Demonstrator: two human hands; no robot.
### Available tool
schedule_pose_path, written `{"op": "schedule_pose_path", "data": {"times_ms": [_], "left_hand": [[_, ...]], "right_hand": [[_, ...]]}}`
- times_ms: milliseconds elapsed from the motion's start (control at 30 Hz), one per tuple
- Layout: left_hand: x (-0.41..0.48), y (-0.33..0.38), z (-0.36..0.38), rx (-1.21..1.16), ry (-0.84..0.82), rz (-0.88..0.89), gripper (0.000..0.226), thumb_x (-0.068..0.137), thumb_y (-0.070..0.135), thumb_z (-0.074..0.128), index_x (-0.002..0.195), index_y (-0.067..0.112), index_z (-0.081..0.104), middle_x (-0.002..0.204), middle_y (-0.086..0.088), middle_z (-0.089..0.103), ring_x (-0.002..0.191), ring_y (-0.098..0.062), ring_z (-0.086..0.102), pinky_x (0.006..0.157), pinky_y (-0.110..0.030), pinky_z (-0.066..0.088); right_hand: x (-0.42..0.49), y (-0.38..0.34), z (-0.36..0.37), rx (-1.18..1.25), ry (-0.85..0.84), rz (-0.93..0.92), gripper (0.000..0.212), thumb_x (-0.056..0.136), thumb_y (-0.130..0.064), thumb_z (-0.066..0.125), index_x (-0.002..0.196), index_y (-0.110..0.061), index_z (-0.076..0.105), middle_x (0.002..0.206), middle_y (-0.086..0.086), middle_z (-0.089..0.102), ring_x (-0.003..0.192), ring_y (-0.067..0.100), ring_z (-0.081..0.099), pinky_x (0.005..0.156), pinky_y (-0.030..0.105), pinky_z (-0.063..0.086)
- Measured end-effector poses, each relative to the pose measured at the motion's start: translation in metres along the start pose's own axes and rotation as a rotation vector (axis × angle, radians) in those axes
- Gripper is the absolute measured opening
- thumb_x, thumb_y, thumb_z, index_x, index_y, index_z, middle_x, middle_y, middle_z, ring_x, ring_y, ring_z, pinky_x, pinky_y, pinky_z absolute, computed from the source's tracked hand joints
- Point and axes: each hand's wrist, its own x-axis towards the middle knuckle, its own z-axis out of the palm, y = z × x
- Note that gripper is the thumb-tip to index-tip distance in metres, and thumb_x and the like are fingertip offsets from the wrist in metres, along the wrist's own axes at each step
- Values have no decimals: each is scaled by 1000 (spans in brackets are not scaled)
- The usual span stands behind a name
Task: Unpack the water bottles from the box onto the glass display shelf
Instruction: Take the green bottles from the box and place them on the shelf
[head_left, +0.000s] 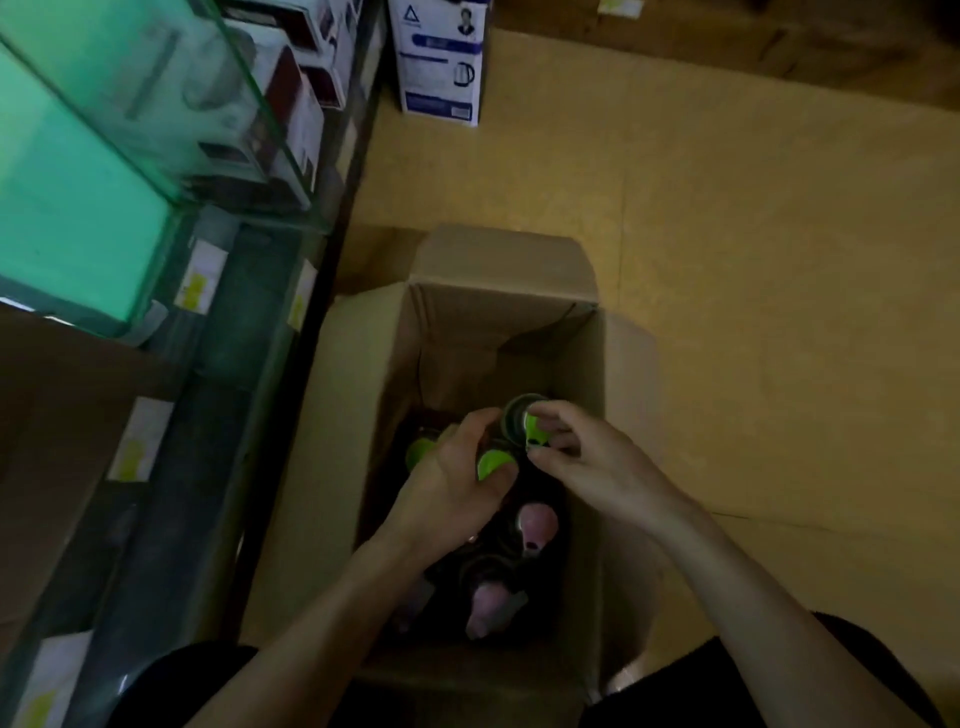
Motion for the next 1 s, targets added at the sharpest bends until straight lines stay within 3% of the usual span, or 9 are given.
{"op": "schedule_pose_path", "data": {"times_ms": [200, 300, 500, 600, 1000], "left_hand": [[37, -26, 16, 49, -7, 41, 61, 93, 33, 69, 147, 30, 42, 119, 9, 53, 113, -7, 55, 94, -24, 46], [50, -29, 25, 61, -40, 57, 60, 93, 33, 69, 146, 29, 42, 117, 10, 54, 109, -7, 55, 87, -22, 45], [73, -42, 43, 184, -64, 69, 57, 91, 31, 69, 142, 22, 44, 128, -4, 62, 117, -22, 61, 93, -35, 51], [76, -53, 54, 193, -32, 45, 52, 88, 31, 72, 133, 17, 50, 124, -5, 68, 114, -26, 65, 92, -38, 52], [97, -66, 97, 435, 93, -123, 52, 88, 63, 59, 121, 23, 63, 127, -4, 62, 125, -29, 49, 102, -45, 35]], "right_hand": [[43, 19, 2, -231, -26, -32, 63, 99, -37, 64, 154, -41, 34, 155, -5, 44, 135, 17, 50, 111, 39, 45], [56, 23, 0, -333, -31, -42, 67, 100, -29, 64, 157, -40, 30, 160, -3, 37, 140, 20, 46, 111, 37, 44], [75, 32, -2, -423, -63, -33, 73, 97, -13, 64, 158, -37, 31, 160, 0, 36, 139, 22, 48, 111, 38, 46], [78, 33, -6, -425, -32, -47, 73, 96, -10, 64, 157, -37, 34, 159, 0, 39, 138, 21, 48, 111, 39, 46], [89, 35, -20, -478, -34, -119, 69, 97, -11, 62, 157, -34, 36, 158, -1, 44, 140, 18, 47, 111, 35, 45]]}}
